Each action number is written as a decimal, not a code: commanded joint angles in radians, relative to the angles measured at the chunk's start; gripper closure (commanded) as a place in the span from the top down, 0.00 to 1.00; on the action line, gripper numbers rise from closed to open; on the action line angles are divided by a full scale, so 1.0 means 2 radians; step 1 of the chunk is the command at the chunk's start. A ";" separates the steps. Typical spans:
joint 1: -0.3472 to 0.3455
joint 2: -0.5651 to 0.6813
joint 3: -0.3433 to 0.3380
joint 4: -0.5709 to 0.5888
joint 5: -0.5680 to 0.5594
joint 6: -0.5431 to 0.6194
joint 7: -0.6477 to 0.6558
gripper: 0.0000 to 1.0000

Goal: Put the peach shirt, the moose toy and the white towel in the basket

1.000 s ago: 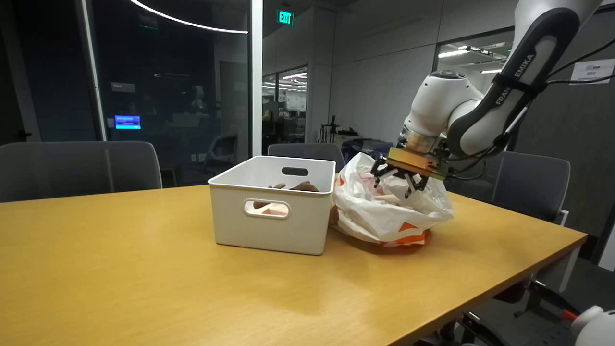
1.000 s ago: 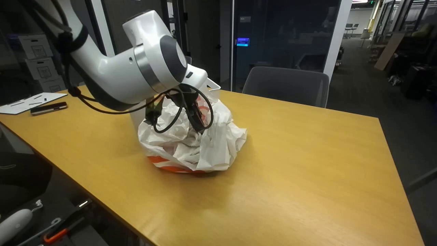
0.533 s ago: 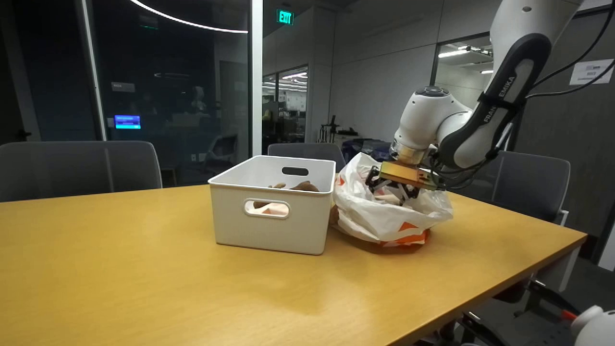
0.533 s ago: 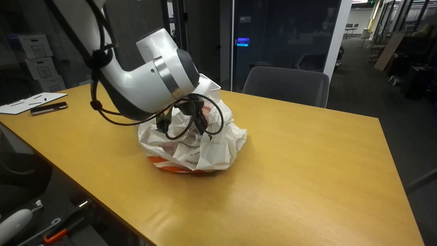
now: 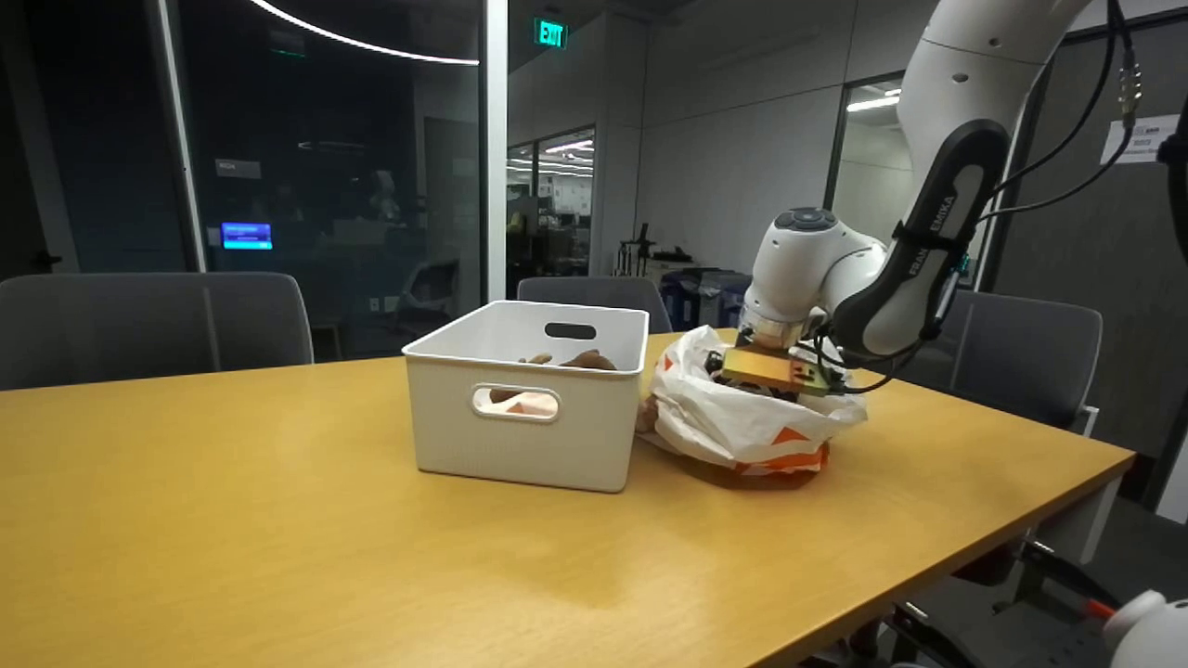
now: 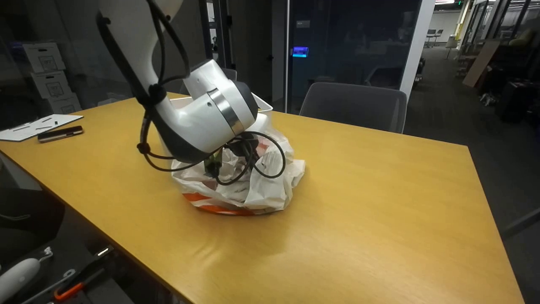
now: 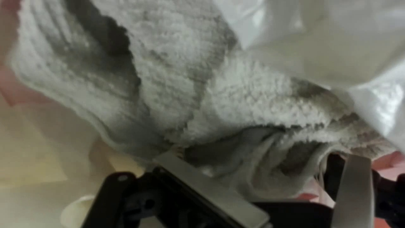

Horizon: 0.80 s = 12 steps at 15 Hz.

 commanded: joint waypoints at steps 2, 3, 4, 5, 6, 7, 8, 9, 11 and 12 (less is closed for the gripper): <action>0.020 0.010 -0.015 0.017 -0.015 -0.005 0.022 0.58; 0.024 0.004 -0.019 0.018 -0.018 -0.007 0.022 0.50; 0.028 -0.004 -0.023 0.017 -0.020 -0.012 0.020 0.42; 0.031 -0.010 -0.026 0.017 -0.021 -0.016 0.016 0.35; 0.036 -0.017 -0.031 0.017 -0.024 -0.021 0.017 0.29; 0.041 -0.025 -0.036 0.018 -0.029 -0.031 0.015 0.20; 0.043 -0.031 -0.036 0.016 -0.029 -0.040 0.008 0.13; 0.044 -0.037 -0.035 0.014 -0.027 -0.051 0.003 0.09; 0.037 -0.051 -0.022 0.003 -0.007 -0.078 -0.026 0.07; 0.026 -0.058 -0.006 -0.008 0.020 -0.095 -0.062 0.11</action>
